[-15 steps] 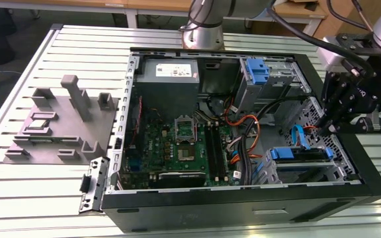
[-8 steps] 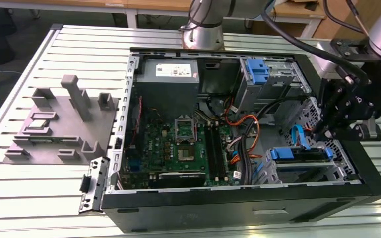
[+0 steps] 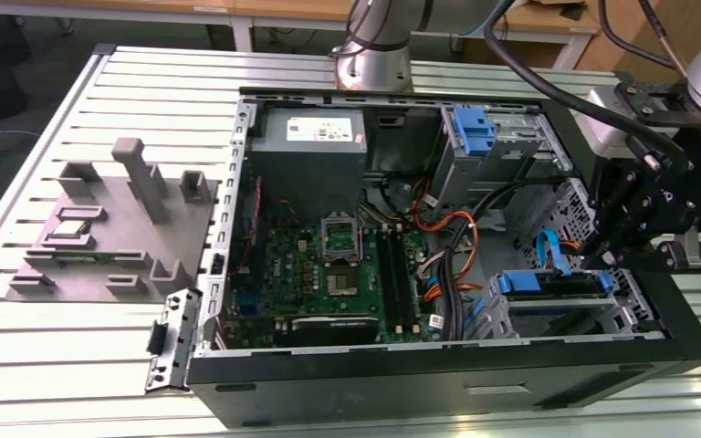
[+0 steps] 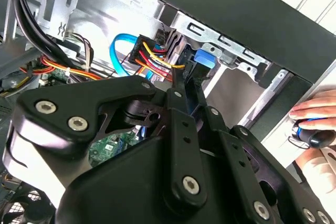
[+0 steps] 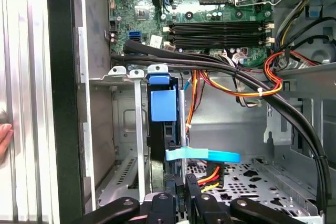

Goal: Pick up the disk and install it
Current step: 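Insert the second disk wire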

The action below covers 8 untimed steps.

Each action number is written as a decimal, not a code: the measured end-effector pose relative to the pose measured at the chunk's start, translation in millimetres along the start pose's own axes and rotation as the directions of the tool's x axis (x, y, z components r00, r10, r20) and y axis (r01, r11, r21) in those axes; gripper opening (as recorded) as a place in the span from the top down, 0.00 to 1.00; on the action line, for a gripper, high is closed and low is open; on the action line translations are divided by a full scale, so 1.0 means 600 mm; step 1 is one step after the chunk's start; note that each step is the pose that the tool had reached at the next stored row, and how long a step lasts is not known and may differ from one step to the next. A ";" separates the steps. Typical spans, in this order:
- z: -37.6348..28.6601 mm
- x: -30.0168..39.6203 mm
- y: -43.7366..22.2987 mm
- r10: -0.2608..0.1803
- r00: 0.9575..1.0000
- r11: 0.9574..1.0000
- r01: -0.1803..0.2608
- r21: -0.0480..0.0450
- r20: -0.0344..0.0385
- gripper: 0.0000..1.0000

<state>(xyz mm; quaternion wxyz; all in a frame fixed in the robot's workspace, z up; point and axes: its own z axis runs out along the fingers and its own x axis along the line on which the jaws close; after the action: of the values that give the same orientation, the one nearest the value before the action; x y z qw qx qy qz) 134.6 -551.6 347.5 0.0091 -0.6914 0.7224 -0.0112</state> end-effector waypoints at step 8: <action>0.002 0.001 0.000 0.000 1.000 1.000 0.000 0.000 0.000 0.78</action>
<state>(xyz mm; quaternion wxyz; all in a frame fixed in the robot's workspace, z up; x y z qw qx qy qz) 134.4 -552.1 346.0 0.0090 -0.6914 0.7224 -0.0113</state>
